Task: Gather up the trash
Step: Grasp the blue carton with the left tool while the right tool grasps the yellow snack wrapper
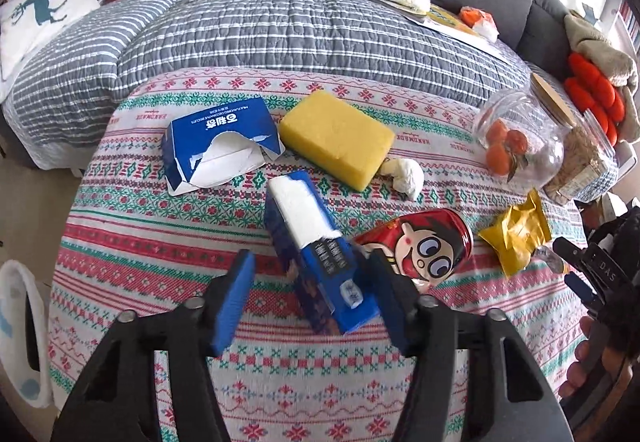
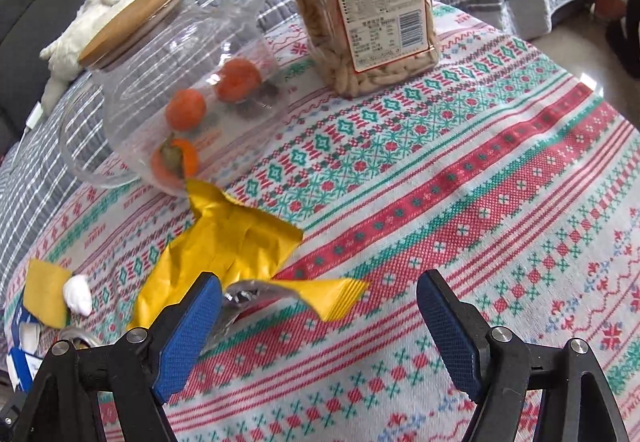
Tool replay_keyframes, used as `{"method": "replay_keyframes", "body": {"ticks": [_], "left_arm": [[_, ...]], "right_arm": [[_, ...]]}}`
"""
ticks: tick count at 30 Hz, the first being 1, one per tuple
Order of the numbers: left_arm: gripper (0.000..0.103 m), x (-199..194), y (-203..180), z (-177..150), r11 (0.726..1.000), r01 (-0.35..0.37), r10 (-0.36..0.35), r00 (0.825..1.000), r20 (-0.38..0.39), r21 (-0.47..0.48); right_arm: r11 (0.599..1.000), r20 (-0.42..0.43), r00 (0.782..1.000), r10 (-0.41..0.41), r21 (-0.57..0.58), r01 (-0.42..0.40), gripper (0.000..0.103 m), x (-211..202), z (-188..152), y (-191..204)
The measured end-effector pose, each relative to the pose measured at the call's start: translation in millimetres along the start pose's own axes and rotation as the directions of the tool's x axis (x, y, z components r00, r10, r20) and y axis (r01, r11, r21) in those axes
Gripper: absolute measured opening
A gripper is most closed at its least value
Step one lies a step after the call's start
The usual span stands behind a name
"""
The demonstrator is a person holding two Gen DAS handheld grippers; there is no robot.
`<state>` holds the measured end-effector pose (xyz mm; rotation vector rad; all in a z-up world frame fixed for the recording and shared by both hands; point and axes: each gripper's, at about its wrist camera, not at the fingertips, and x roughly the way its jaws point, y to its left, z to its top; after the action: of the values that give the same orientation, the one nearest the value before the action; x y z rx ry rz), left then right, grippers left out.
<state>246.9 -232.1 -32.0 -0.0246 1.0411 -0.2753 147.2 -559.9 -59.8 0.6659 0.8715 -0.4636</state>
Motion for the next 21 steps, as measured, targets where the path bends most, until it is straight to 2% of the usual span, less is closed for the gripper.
{"method": "replay_keyframes", "body": {"ticks": [3,7,9,11,12,21], "left_arm": [[0.034,-1,8,2,1.000,0.001,-0.001,1.000,-0.013,-0.009],[0.027,-6,11,-1,1.000,0.000,0.000,1.000,-0.015,0.014],[0.027,-11,11,-2,0.999,-0.006,0.006,1.000,-0.004,0.034],[0.027,-18,11,-4,0.999,0.002,-0.003,1.000,0.010,0.052],[0.027,-22,11,-5,0.998,0.003,-0.004,1.000,0.015,0.060],[0.026,-66,35,-31,0.995,0.023,-0.029,0.998,0.060,0.100]], "right_arm": [[1.000,0.026,1.000,0.012,0.000,-0.012,0.082,5,-1,-1],[0.999,0.050,0.998,0.043,0.011,-0.044,0.066,10,-1,-5],[0.997,0.058,0.996,0.072,0.010,-0.072,0.049,11,-1,-7],[0.993,0.033,0.993,0.115,0.004,-0.115,0.016,14,-2,-7],[0.991,0.019,0.991,0.131,0.007,-0.131,0.011,15,-3,-6],[0.978,0.014,0.981,0.194,-0.082,-0.192,0.005,-22,-11,14]]}}
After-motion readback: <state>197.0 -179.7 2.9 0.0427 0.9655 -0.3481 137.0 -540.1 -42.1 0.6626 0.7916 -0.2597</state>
